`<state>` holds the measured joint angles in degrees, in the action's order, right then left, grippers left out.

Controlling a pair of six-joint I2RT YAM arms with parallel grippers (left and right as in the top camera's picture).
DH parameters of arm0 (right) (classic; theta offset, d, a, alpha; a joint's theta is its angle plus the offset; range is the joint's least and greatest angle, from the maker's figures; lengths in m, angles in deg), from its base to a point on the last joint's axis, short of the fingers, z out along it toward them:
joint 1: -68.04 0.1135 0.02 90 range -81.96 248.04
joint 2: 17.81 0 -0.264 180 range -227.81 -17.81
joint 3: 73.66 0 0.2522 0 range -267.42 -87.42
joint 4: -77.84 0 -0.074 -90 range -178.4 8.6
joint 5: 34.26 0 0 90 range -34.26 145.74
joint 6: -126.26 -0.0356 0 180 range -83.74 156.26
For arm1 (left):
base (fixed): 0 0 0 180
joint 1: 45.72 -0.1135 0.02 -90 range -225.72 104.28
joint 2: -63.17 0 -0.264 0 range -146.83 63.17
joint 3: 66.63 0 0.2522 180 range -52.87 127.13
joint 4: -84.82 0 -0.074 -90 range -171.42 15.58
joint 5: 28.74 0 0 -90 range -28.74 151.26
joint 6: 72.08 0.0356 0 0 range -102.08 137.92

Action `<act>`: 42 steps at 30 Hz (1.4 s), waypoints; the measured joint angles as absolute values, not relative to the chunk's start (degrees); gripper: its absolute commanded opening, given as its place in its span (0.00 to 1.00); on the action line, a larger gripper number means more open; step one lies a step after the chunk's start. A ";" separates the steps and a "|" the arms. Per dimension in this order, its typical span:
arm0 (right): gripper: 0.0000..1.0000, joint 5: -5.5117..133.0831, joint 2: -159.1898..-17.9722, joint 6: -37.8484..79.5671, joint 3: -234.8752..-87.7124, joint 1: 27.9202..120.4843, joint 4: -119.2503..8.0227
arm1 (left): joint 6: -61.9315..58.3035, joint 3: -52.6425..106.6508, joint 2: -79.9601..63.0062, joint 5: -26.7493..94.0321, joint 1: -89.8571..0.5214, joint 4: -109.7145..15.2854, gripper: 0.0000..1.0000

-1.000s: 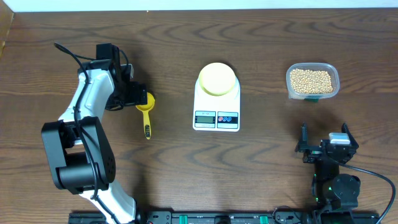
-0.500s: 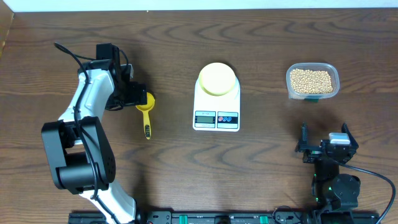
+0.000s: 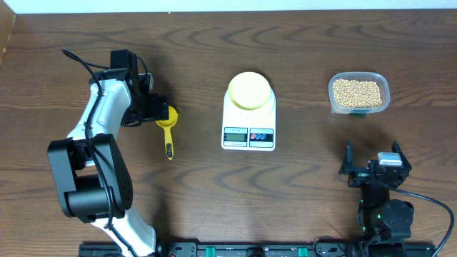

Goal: Scoop item into bowl and weigh 50g on scale

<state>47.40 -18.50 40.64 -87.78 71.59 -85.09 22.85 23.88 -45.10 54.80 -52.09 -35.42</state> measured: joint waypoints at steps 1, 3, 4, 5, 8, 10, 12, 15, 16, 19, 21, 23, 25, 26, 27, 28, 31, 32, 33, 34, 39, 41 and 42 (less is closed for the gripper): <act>0.99 47.38 -18.50 40.64 -87.78 71.61 -85.09 | 22.85 23.88 -45.10 54.80 -52.09 -35.44 0.92; 0.99 47.38 -18.50 40.64 -87.78 71.61 -85.09 | 22.85 23.88 -45.10 54.80 -52.09 -35.51 0.92; 0.99 47.38 -18.50 40.64 -87.78 71.59 -85.09 | 22.85 23.88 -45.10 54.80 -52.09 -35.55 0.92; 0.99 47.38 -18.50 40.64 -87.78 71.61 -85.09 | 22.85 23.88 -45.10 54.82 -52.09 -35.60 0.92; 0.99 47.40 -18.50 40.64 -87.78 71.61 -85.09 | 22.85 23.88 -45.10 55.30 -52.09 -36.08 0.92; 0.99 47.38 -18.50 40.64 -87.78 71.59 -85.09 | 22.85 23.88 -45.10 55.48 -52.09 -36.47 0.92; 0.99 47.40 -18.50 40.64 -87.78 71.59 -85.09 | 22.85 23.88 -45.10 55.63 -52.09 -36.49 0.92; 0.99 47.40 -18.50 40.64 -87.80 71.61 -85.09 | 22.85 23.88 -45.10 55.65 -52.09 -36.49 0.92; 0.99 47.40 -18.50 40.64 -87.78 71.61 -85.09 | 22.85 23.88 -45.10 55.65 -52.09 -36.56 0.92; 0.99 47.40 -18.50 40.64 -87.78 71.61 -85.09 | 22.85 23.88 -45.10 55.65 -52.09 -36.78 0.92; 0.99 47.40 -18.50 40.64 -87.78 71.61 -85.09 | 22.85 23.88 -45.10 55.65 -52.09 -36.80 0.92; 0.99 47.40 -18.50 40.64 -87.78 71.59 -85.09 | 22.85 23.88 -45.10 55.65 -52.09 -36.80 0.92; 0.99 47.40 -18.50 40.64 -87.78 71.59 -85.09 | 22.85 23.88 -45.10 55.65 -52.09 -36.80 0.92; 0.99 47.40 -18.50 40.64 -87.78 71.59 -85.09 | 22.85 23.88 -45.12 55.65 -52.09 -36.78 0.92; 0.99 47.38 -18.50 40.64 -87.78 71.61 -85.09 | 22.85 23.88 -45.14 55.65 -52.09 -36.78 0.92; 0.99 47.40 -18.50 40.64 -87.78 71.59 -85.09 | 22.85 23.88 -45.16 55.65 -52.09 -36.80 0.92; 0.99 47.40 -18.50 40.64 -87.78 71.61 -85.09 | 22.85 23.88 -45.19 55.65 -52.09 -36.80 0.92; 0.99 47.40 -18.50 40.64 -87.78 71.59 -85.09 | 22.85 23.88 -45.19 55.65 -52.09 -36.80 0.92; 0.99 47.40 -18.50 40.64 -87.80 71.59 -85.09 | 22.85 23.88 -45.19 55.63 -52.09 -36.78 0.92; 0.99 47.40 -18.50 40.64 -87.78 71.61 -85.09 | 22.85 23.88 -45.19 55.65 -52.09 -36.78 0.92; 0.99 47.38 -18.50 40.64 -87.78 71.59 -85.09 | 22.85 23.88 -45.19 55.65 -52.09 -36.73 0.92; 0.99 47.40 -18.50 40.64 -87.78 71.59 -85.09 | 22.85 23.88 -45.19 55.65 -52.09 -36.60 0.92; 0.99 47.40 -18.50 40.64 -87.78 71.59 -85.09 | 22.85 23.88 -45.19 55.65 -52.09 -36.45 0.92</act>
<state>47.40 -18.50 40.64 -87.78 71.59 -85.09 22.85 23.88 -45.19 55.65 -52.09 -36.45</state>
